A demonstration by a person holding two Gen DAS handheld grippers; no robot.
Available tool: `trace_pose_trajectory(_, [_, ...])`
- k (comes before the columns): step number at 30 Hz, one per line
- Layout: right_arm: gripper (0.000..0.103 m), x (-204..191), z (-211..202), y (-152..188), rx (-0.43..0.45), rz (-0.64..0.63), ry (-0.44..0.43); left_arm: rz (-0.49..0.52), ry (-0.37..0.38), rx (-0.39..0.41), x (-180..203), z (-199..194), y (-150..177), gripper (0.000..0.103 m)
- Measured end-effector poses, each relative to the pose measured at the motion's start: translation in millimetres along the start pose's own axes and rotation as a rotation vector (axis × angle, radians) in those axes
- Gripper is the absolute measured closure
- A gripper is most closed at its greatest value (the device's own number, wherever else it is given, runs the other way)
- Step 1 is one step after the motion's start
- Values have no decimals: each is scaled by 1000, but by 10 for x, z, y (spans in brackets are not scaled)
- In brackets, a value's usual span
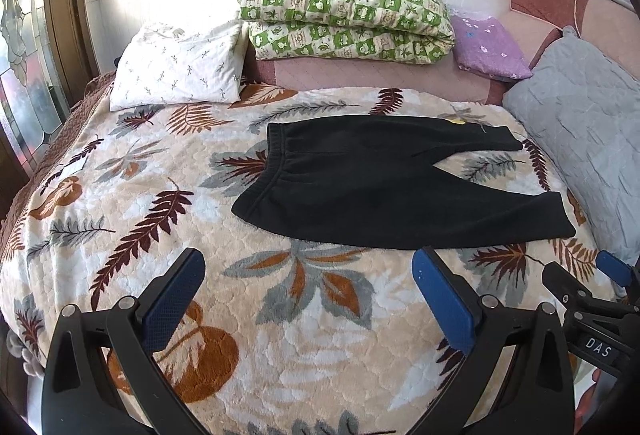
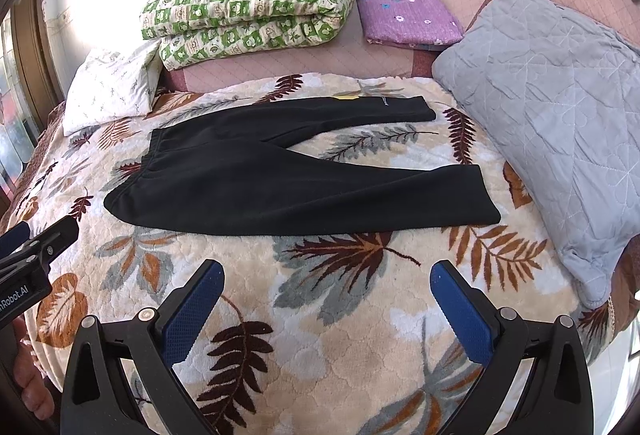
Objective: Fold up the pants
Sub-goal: 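Move both grippers toward the black pants lying flat on the bed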
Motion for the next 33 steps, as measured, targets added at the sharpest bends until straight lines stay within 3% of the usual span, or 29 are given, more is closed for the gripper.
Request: trace_pose_trajectory(33, [0,87,218,-74,-12,20,-14,21,14,-78,225,346,-53,0])
Point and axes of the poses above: each gripper's, at about its wrist camera, not at the fingertips, and z roughly the way its jaws point, x to its right, y to its underside, the point moved 1 cm from there along z, roughly the way its jaws point, and after that the axes turned 14 degrees about -y, right-handed, at the moved point
